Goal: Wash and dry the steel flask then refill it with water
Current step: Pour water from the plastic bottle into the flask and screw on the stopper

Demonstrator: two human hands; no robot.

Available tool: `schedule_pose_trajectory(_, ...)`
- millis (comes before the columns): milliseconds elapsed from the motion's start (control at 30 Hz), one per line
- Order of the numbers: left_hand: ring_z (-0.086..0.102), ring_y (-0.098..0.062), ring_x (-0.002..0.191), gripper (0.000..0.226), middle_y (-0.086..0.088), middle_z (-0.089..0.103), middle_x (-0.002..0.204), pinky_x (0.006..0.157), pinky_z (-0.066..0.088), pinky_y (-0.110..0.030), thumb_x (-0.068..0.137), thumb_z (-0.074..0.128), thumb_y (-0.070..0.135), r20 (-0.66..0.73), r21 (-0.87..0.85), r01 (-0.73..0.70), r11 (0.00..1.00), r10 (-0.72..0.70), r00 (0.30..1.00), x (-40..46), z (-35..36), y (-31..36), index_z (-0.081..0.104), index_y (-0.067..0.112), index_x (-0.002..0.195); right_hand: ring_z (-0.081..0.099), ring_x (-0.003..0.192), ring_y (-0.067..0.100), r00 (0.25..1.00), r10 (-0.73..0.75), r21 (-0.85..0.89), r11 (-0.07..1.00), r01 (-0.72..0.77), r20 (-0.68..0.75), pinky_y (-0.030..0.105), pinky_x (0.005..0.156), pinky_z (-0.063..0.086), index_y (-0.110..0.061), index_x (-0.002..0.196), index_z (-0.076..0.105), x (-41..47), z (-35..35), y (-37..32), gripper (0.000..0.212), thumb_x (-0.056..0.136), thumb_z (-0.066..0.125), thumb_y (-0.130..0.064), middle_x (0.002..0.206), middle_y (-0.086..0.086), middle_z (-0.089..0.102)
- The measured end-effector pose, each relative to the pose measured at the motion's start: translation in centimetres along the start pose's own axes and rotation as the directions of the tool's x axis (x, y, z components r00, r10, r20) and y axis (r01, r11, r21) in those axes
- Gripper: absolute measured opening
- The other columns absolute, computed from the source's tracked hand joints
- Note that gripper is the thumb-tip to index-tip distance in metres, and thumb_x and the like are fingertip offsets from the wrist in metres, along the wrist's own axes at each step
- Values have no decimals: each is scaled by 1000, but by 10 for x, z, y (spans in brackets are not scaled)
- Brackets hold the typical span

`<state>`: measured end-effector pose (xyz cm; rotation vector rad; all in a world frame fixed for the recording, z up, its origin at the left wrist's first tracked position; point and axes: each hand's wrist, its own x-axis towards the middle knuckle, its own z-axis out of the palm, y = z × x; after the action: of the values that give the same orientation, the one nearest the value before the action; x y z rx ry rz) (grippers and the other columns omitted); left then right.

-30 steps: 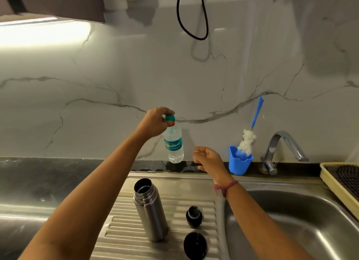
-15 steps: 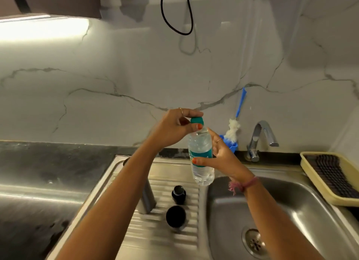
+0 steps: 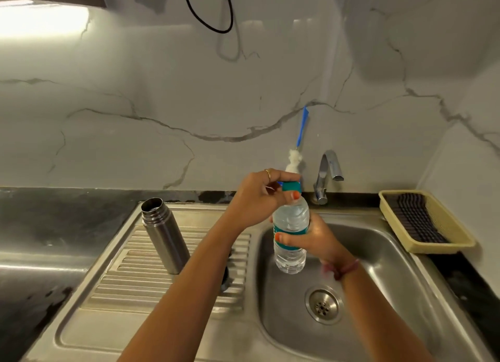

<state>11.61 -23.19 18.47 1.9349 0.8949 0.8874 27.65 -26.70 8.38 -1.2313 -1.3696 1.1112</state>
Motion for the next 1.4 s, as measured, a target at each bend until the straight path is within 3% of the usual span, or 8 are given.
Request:
schedule_pose_trajectory(100, 59, -4, 84, 30, 11, 67, 101, 81, 52, -14, 88, 74, 12, -34, -6, 2, 1000, -2, 999, -4, 11, 7, 72, 22, 116, 70, 93, 20, 998, 23, 27, 999, -21, -63, 27, 76, 56, -13, 111, 61, -8, -3, 2, 53, 64, 86, -13, 97, 1, 73)
schedule_pose_trajectory(200, 57, 0, 79, 29, 10, 65, 100, 76, 49, -12, 88, 74, 15, -89, -13, 24, 1000, -25, 996, -7, 22, 12, 72, 22, 116, 70, 93, 21, 993, 40, 36, 999, -36, -115, 38, 82, 57, -13, 115, 59, -13, -3, 4, 67, 56, 88, -27, 100, 4, 72)
schedule_pose_trajectory(400, 53, -1, 69, 27, 10, 64, 93, 64, 43, -8, 77, 84, 28, -286, -86, 76, 993, -98, 953, -8, 43, 18, 70, 27, 100, 70, 93, 19, 967, -1, 14, 1000, 4, -256, 46, 87, 56, -14, 112, 60, -21, 5, 3, 56, 64, 88, -22, 101, 2, 72)
schedule_pose_trajectory(533, 53, -6, 73, 28, 11, 56, 84, 67, 43, -11, 78, 82, 20, -308, -13, 29, 1000, -31, 951, -4, 53, 12, 58, 31, 87, 70, 93, 19, 970, 34, 25, 999, -29, -240, 48, 87, 56, -15, 113, 59, -28, 10, 2, 76, 49, 89, -43, 100, 3, 72)
schedule_pose_trajectory(767, 58, 13, 95, 17, 19, 62, 101, 84, 45, -5, 96, 62, 10, -32, -63, -67, 996, 65, 997, -7, 56, 7, 66, 18, 110, 71, 88, 21, 973, 32, 64, 998, -18, -230, 48, 86, 56, -11, 108, 62, -40, 21, 3, 59, 57, 89, -21, 96, 5, 73)
schedule_pose_trajectory(967, 60, -5, 119, 35, 5, 69, 123, 95, 47, -13, 99, 45, 11, 169, -281, 48, 959, 0, 986, -21, 30, 0, 57, 19, 131, 71, 88, 18, 973, 57, 96, 995, -36, -226, 38, 83, 57, -15, 109, 61, -41, 24, 0, 50, 66, 86, -8, 96, 3, 72)
schedule_pose_trajectory(1167, 57, 4, 120, 41, 12, 65, 126, 98, 45, -12, 104, 39, 6, 151, -331, 68, 941, -18, 988, -28, 22, -8, 46, 20, 142, 71, 87, 17, 974, 71, 110, 993, -48, -217, 33, 80, 58, -16, 108, 60, -40, 31, -1, 49, 66, 85, -8, 94, 2, 72)
schedule_pose_trajectory(1400, 62, -14, 120, 37, -1, 67, 128, 99, 51, -27, 93, 62, 10, 33, -411, 5, 912, 9, 999, -31, 17, -19, 57, 23, 127, 71, 84, 15, 961, 110, 113, 990, -83, -254, 29, 76, 57, -18, 104, 59, -41, 36, 6, 48, 65, 86, -12, 94, 0, 71)
